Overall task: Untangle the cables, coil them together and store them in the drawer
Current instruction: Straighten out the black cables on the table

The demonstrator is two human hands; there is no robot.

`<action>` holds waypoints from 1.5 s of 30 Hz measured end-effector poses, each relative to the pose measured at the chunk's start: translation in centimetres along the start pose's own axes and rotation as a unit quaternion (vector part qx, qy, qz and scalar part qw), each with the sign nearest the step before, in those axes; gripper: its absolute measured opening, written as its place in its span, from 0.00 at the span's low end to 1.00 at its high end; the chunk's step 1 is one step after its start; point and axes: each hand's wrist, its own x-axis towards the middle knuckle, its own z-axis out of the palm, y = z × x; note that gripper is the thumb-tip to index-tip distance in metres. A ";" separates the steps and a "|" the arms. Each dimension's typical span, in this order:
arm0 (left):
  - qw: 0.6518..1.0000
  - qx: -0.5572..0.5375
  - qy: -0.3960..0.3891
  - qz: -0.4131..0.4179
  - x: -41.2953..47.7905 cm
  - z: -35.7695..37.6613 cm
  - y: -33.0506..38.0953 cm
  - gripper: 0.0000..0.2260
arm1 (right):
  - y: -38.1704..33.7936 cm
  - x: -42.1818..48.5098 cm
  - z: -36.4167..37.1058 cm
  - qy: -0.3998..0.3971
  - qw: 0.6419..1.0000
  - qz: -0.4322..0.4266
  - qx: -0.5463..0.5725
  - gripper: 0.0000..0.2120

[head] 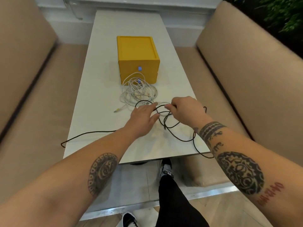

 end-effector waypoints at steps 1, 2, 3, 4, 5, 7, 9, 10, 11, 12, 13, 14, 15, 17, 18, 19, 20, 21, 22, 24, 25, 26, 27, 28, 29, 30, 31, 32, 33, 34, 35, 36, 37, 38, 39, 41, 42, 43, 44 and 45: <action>1.000 -0.018 0.002 0.003 0.5 -0.1 0.4 0.16 | -0.3 0.3 -0.6 0.003 1.000 -0.013 0.009 0.21; 0.999 -0.045 0.004 -0.009 0.9 -0.3 0.6 0.12 | -0.4 0.5 -1.2 -0.001 1.000 -0.025 0.019 0.20; 0.996 -0.085 0.012 -0.035 1.3 -0.7 0.7 0.09 | -0.2 0.7 -1.7 -0.012 0.999 -0.035 0.031 0.20; 0.988 -0.129 0.032 -0.073 1.7 -1.1 0.6 0.09 | 0.2 0.8 -2.2 -0.029 0.998 -0.041 0.045 0.21; 0.978 -0.166 0.062 -0.113 1.9 -1.7 0.3 0.09 | 0.9 0.8 -2.4 -0.054 0.996 -0.042 0.057 0.21; 0.955 -0.203 0.122 -0.179 2.3 -2.8 -1.1 0.10 | 3.0 0.3 -2.4 -0.108 0.992 -0.035 0.055 0.22; 0.945 -0.205 0.150 -0.207 2.4 -3.6 -2.7 0.10 | 5.9 -0.6 -1.6 -0.147 0.988 -0.002 0.054 0.20; 0.944 -0.197 0.154 -0.217 2.4 -3.8 -3.5 0.10 | 7.5 -1.3 -1.1 -0.154 0.986 0.020 0.056 0.19; 0.943 -0.185 0.156 -0.228 2.5 -3.9 -4.2 0.11 | 9.1 -1.9 -0.5 -0.154 0.986 0.045 0.053 0.19; 0.942 -0.172 0.159 -0.241 2.5 -4.0 -4.8 0.12 | 10.7 -2.6 0.0 -0.148 0.986 0.066 0.045 0.19; 0.940 -0.159 0.162 -0.255 2.5 -4.2 -5.0 0.12 | 12.2 -3.2 0.6 -0.141 0.986 0.085 0.031 0.21; 0.937 -0.151 0.165 -0.268 2.5 -4.4 -5.2 0.13 | 13.5 -3.9 1.1 -0.134 0.986 0.098 0.011 0.22; 0.933 -0.148 0.171 -0.281 2.5 -4.6 -5.0 0.13 | 14.8 -4.5 1.5 -0.132 0.985 0.112 -0.010 0.22; 0.923 -0.160 0.188 -0.297 2.8 -5.1 -4.2 0.14 | 16.7 -5.8 2.1 -0.127 0.980 0.149 -0.035 0.22; 0.920 -0.169 0.194 -0.295 3.0 -5.2 -3.6 0.15 | 17.5 -6.3 2.4 -0.119 0.978 0.167 -0.039 0.21; 0.921 -0.175 0.196 -0.288 3.2 -5.3 -3.2 0.15 | 18.2 -6.8 2.7 -0.110 0.975 0.186 -0.049 0.20; 0.924 -0.179 0.192 -0.278 3.3 -5.3 -2.7 0.15 | 18.6 -7.1 3.1 -0.108 0.970 0.205 -0.065 0.19; 0.928 -0.181 0.184 -0.269 3.5 -5.2 -2.4 0.15 | 18.7 -7.3 3.4 -0.113 0.964 0.226 -0.079 0.18; 0.933 -0.181 0.171 -0.260 3.7 -4.9 -2.4 0.14 | 18.6 -7.4 3.8 -0.117 0.959 0.246 -0.077 0.17; 0.940 -0.181 0.147 -0.248 3.9 -4.6 -2.2 0.12 | 18.1 -7.1 4.7 -0.119 0.954 0.274 -0.033 0.18; 0.941 -0.188 0.141 -0.242 4.0 -4.5 -2.1 0.12 | 17.6 -6.8 4.9 -0.110 0.955 0.275 -0.007 0.18; 0.942 -0.197 0.137 -0.236 4.0 -4.4 -2.0 0.12 | 16.8 -6.4 4.9 -0.095 0.958 0.271 0.021 0.19; 0.941 -0.206 0.135 -0.230 4.0 -4.4 -1.9 0.13 | 16.0 -6.0 4.6 -0.075 0.961 0.263 0.054 0.20; 0.941 -0.214 0.136 -0.224 4.0 -4.5 -1.8 0.13 | 15.2 -5.4 4.3 -0.056 0.961 0.255 0.094 0.20; 0.941 -0.219 0.139 -0.217 3.9 -4.9 -1.5 0.13 | 14.5 -4.9 3.9 -0.041 0.958 0.249 0.136 0.21; 0.942 -0.223 0.143 -0.207 3.8 -5.3 -1.3 0.12 | 13.6 -4.3 3.4 -0.032 0.953 0.245 0.173 0.21; 0.942 -0.228 0.150 -0.196 3.8 -5.9 -1.0 0.12 | 12.9 -3.8 2.8 -0.026 0.948 0.243 0.203 0.20; 0.941 -0.237 0.159 -0.183 3.7 -6.6 -0.7 0.12 | 12.1 -3.3 2.1 -0.019 0.944 0.237 0.230 0.19; 0.939 -0.248 0.169 -0.171 3.7 -7.5 -0.4 0.12 | 11.4 -2.8 1.5 -0.012 0.940 0.226 0.254 0.18; 0.935 -0.260 0.180 -0.159 3.8 -8.6 0.1 0.12 | 10.5 -2.4 0.8 -0.006 0.938 0.209 0.277 0.17; 0.930 -0.278 0.189 -0.148 4.0 -9.7 0.6 0.12 | 9.5 -2.0 0.0 -0.003 0.937 0.188 0.295 0.17; 0.924 -0.299 0.197 -0.137 4.2 -11.0 1.3 0.12 | 8.4 -1.6 -0.9 -0.002 0.937 0.163 0.308 0.16; 0.920 -0.316 0.199 -0.122 4.3 -12.3 2.1 0.12 | 7.1 -1.2 -1.8 0.001 0.938 0.134 0.320 0.16; 0.920 -0.325 0.195 -0.102 4.4 -13.5 3.0 0.12 | 5.9 -0.7 -2.6 0.006 0.936 0.105 0.337 0.15; 0.925 -0.323 0.185 -0.081 4.5 -14.6 3.8 0.12 | 4.6 -0.1 -3.5 0.011 0.930 0.081 0.357 0.15; 0.935 -0.308 0.166 -0.054 4.4 -16.3 5.3 0.12 | 2.0 0.8 -5.2 0.019 0.920 0.049 0.389 0.14; 0.938 -0.305 0.156 -0.049 4.3 -16.9 6.1 0.11 | 0.8 1.1 -6.1 0.025 0.916 0.036 0.399 0.14; 0.937 -0.311 0.148 -0.047 4.0 -17.2 6.6 0.11 | -0.1 1.5 -6.8 0.031 0.913 0.025 0.405 0.14; 0.933 -0.328 0.143 -0.045 3.6 -17.5 7.3 0.11 | -1.1 1.8 -7.5 0.035 0.912 0.013 0.408 0.14; 0.925 -0.351 0.139 -0.042 3.2 -17.8 8.0 0.11 | -2.1 2.0 -8.2 0.035 0.911 -0.002 0.410 0.14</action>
